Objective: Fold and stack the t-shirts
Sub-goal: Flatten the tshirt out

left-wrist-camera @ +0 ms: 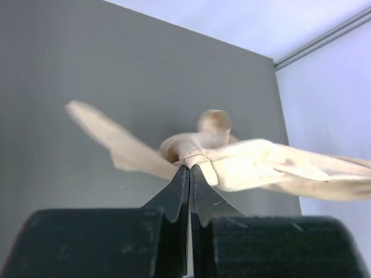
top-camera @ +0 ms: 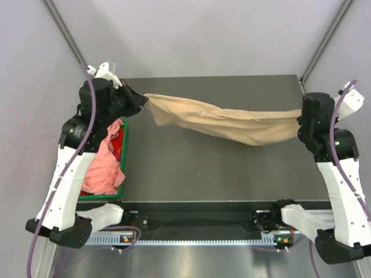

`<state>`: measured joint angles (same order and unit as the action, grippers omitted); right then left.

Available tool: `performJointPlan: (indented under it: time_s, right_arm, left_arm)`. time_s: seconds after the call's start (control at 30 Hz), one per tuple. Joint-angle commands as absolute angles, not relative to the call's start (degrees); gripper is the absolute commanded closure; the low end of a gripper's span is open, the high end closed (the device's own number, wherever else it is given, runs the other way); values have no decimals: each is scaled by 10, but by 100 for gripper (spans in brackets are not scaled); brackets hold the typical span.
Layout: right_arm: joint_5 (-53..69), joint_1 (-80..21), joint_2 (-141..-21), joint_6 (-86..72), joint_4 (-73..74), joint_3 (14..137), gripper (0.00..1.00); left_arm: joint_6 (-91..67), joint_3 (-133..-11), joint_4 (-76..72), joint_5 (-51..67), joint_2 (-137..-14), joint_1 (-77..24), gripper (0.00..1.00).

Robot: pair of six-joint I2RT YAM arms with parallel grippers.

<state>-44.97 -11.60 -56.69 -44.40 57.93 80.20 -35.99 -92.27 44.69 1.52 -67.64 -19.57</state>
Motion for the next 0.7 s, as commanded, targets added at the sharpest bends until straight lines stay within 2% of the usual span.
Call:
performJointPlan:
  time_s: [0.0,0.13,0.27,0.4,0.5,0.6,0.63,0.67]
  right_arm:
    - [-458,-108,-611,-329,549,852,100]
    - [-466,-98,-700,-298,548,967,100]
    - [-425,-93,-805,-245,437,981,100]
    - [-318,-94,-901,-170,284,949,100]
    - [-253,-92,-1010,-128,226,995,100]
    - [-182,-92,-1137,-99,228,1102,99]
    - [-169,-93,-1169,-95,260,1173,95]
    - [-162,-93,-1227,-97,280,1211,88]
  left_arm:
    - [-375,-932,489,10,-688,-195,100]
    - [-374,-927,496,-25,-724,-194,100]
    - [-374,-865,441,-34,-760,-193,100]
    - [-375,-843,389,-12,-865,-182,100]
    - [-373,-849,353,24,-957,-160,100]
    - [-357,-894,346,48,-1052,-140,100]
    - [-346,-916,357,47,-1076,-135,99]
    - [-332,-972,401,27,-1100,-133,84]
